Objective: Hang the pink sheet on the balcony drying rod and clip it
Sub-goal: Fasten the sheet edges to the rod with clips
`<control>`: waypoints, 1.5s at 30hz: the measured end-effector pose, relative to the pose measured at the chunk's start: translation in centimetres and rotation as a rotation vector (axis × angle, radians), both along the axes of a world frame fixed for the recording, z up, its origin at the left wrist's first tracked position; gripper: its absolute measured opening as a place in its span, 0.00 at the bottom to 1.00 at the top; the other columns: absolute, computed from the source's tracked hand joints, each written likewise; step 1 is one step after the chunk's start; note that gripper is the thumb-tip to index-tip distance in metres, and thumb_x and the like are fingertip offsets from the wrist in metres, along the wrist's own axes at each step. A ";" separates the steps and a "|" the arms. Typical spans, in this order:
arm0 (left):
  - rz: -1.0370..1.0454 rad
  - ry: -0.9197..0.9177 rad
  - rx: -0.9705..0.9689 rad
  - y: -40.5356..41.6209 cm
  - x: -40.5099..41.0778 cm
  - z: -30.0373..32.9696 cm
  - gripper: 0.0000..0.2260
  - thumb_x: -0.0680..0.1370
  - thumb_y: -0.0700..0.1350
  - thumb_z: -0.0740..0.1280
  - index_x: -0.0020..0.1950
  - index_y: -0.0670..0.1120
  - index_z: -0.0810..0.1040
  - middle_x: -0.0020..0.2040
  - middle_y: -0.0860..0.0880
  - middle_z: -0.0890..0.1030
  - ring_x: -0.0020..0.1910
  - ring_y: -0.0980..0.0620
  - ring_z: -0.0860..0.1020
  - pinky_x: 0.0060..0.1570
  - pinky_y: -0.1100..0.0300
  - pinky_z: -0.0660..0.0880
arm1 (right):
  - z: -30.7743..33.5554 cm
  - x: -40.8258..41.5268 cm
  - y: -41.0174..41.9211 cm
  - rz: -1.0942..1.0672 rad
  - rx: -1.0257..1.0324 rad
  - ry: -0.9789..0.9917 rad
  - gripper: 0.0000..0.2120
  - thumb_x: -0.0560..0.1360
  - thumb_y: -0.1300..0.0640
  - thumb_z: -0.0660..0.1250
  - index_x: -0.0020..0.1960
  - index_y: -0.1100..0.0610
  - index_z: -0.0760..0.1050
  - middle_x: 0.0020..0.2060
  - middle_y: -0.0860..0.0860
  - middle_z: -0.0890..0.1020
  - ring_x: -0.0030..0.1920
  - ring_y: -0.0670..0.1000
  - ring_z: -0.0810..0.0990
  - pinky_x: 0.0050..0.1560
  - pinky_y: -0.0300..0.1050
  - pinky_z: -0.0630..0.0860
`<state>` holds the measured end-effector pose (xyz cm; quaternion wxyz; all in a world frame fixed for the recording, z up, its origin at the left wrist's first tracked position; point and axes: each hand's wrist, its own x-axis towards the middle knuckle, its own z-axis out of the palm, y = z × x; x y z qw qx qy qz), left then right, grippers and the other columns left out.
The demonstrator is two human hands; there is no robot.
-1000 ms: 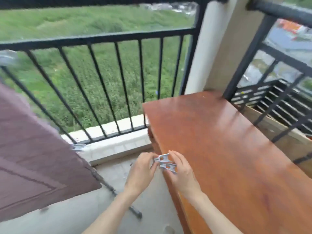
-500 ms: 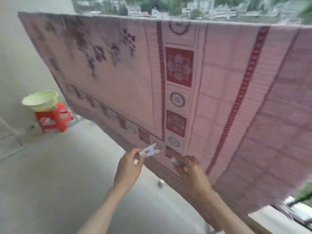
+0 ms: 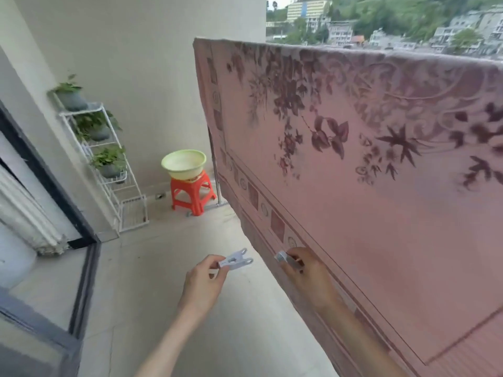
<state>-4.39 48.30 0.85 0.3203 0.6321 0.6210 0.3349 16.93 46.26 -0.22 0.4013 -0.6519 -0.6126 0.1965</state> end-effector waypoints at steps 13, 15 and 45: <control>0.150 -0.061 0.055 31.9 -15.3 1.7 0.04 0.76 0.43 0.66 0.47 0.52 0.77 0.42 0.52 0.80 0.39 0.57 0.78 0.36 0.75 0.67 | 4.9 -14.6 37.3 0.280 -0.018 -0.008 0.09 0.75 0.54 0.65 0.54 0.57 0.76 0.44 0.50 0.79 0.46 0.50 0.76 0.44 0.41 0.69; 0.115 -0.069 0.066 37.4 -18.2 1.9 0.04 0.75 0.43 0.67 0.47 0.50 0.79 0.42 0.52 0.81 0.40 0.57 0.78 0.37 0.77 0.67 | 5.3 -17.4 42.6 0.252 -0.032 0.022 0.06 0.75 0.58 0.65 0.51 0.58 0.76 0.42 0.52 0.79 0.43 0.51 0.75 0.42 0.42 0.68; -0.482 -0.285 -0.096 108.9 -24.5 5.2 0.05 0.76 0.46 0.66 0.50 0.52 0.80 0.45 0.55 0.83 0.41 0.68 0.77 0.45 0.72 0.73 | 5.9 -30.1 107.1 -0.035 -0.092 0.885 0.06 0.73 0.53 0.68 0.45 0.55 0.79 0.37 0.53 0.78 0.39 0.51 0.73 0.39 0.43 0.68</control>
